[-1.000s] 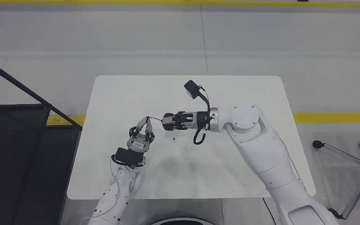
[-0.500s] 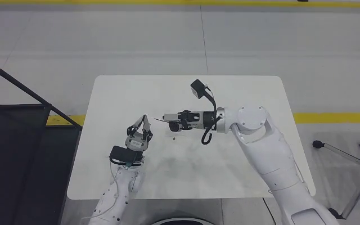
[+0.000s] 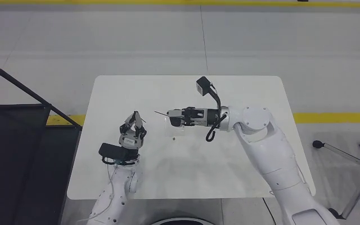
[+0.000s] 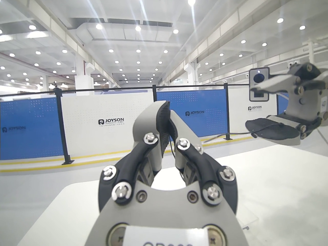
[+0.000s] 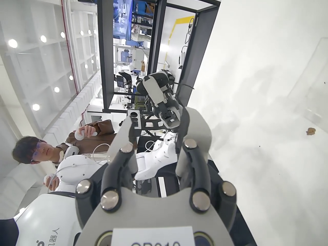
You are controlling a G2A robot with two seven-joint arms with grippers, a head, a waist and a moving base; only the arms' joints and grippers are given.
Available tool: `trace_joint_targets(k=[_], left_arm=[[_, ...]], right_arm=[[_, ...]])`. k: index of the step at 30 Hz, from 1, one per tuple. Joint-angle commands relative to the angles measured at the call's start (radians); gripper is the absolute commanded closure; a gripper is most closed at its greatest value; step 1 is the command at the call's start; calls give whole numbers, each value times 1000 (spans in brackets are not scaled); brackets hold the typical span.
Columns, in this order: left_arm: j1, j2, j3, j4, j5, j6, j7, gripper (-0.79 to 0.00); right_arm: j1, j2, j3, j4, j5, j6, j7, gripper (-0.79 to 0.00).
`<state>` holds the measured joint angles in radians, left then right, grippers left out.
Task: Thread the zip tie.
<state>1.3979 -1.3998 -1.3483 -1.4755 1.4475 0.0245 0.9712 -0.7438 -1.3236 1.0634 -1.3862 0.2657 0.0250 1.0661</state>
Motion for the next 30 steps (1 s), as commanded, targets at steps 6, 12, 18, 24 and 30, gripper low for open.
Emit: trace_joint_targets(k=[6,12,18,24,30], left_arm=[[29,0,-6,-44,-145,-121,-53,0],[40,0,4,-61,-142,-157,-54,0],[42,0,16,-60,-134,-162,-49,0],[41,0,21,-55,-131,-166,-48,0],[39,0,24,-54,-131,-175,-47,0]], right_arm=[[-2,5,12,-21,32,-22,20,0],[35,-2,-40,-19,34,11,56,0],[86,-20,-109,22,48,42,59,0],[107,-31,-133,54,81,22,43,0],[116,-35,-143,72,89,20,34,0]])
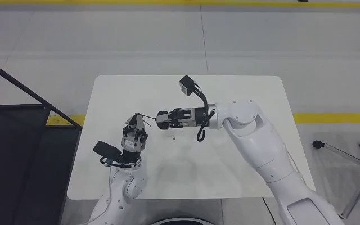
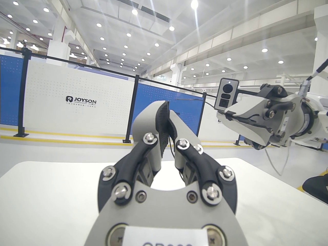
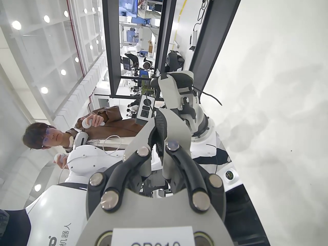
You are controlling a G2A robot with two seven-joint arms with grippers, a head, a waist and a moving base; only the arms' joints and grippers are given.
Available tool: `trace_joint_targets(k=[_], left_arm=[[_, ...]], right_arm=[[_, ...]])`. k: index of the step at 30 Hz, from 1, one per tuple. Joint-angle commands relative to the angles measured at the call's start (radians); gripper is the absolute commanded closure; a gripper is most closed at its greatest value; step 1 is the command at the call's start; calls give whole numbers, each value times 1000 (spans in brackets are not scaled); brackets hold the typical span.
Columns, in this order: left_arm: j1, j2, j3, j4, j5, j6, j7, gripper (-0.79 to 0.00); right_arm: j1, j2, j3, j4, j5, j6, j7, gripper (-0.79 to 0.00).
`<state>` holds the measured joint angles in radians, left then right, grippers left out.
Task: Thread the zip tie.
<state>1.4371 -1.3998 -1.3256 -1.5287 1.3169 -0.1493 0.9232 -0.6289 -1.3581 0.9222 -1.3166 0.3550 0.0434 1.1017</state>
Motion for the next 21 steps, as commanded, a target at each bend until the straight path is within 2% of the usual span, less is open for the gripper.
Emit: trace_joint_targets(k=[1,21], left_arm=[[-1,0,1,0,0,-4,1,0],[-7,1,-1,-2,-29,-20,-12,0]], right_arm=[[3,-1,-4,5,-2,3,-3,0],[24,-8,-24,36,-4,11,0,0]])
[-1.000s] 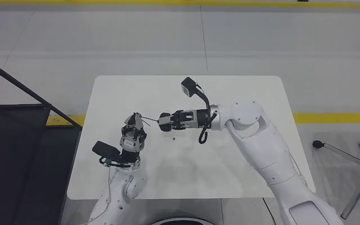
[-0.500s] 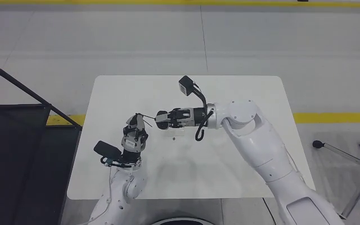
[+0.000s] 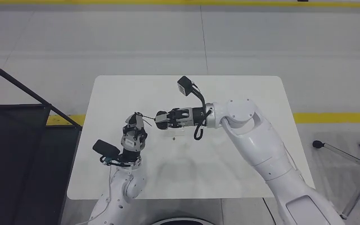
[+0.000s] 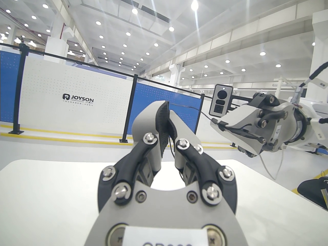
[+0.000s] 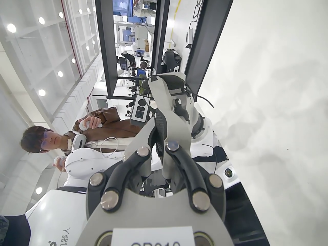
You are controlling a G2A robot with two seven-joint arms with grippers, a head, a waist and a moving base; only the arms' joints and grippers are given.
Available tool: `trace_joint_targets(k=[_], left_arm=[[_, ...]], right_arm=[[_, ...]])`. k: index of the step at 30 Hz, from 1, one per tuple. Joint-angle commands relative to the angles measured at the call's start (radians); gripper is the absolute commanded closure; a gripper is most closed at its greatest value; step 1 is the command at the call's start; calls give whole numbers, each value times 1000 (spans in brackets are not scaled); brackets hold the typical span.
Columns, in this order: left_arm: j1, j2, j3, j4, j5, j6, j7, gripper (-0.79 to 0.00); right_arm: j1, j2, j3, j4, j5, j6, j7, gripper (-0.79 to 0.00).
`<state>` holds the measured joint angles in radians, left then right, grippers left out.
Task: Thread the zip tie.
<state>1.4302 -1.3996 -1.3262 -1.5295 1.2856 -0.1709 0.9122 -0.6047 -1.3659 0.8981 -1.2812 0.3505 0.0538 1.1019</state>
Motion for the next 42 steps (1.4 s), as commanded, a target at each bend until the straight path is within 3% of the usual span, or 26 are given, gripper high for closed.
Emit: trace_joint_targets(k=[1,42], left_arm=[[0,0,-1,-1,4,0,-1,0],[21,2,-1,-22,-18,-23,-19,0]], right_arm=[[0,0,0,2,3,1,2,0],[-30,4,16,-34,0,-12,-21,0]])
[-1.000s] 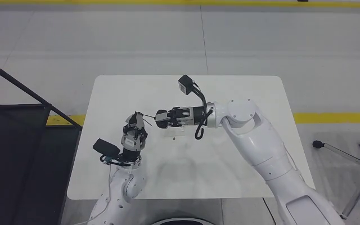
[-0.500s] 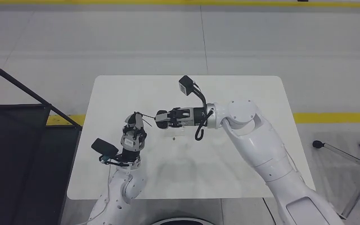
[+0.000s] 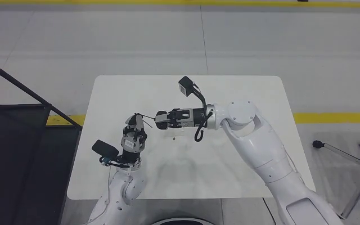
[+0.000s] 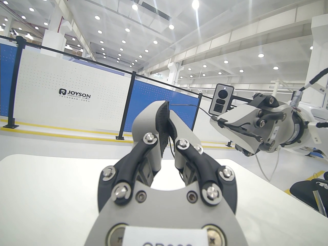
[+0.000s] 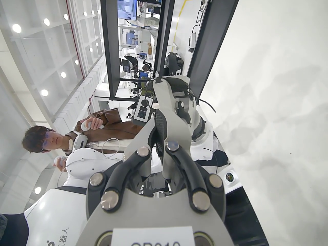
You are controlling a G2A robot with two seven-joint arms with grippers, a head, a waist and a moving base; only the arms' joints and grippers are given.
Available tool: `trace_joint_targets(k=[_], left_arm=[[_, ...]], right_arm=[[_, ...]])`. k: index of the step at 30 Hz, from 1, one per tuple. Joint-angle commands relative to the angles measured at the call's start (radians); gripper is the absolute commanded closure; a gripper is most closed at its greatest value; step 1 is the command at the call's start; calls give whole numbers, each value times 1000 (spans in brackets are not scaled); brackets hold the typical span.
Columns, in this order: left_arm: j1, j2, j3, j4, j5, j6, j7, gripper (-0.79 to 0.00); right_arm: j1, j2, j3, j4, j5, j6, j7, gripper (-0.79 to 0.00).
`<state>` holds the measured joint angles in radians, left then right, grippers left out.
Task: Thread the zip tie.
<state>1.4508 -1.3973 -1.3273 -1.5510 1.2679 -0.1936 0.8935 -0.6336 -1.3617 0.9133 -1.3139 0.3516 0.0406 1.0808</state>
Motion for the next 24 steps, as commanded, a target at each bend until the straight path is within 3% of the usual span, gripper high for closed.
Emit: trace_joint_targets(k=[1,24], left_arm=[[1,0,0,0,-1,1,0,0],[2,1,0,0,0,0,1,0]], right_arm=[[-2,1,1,-3,-1,1,0,0],[-11,3,5,-16,-3,6,-6,0]])
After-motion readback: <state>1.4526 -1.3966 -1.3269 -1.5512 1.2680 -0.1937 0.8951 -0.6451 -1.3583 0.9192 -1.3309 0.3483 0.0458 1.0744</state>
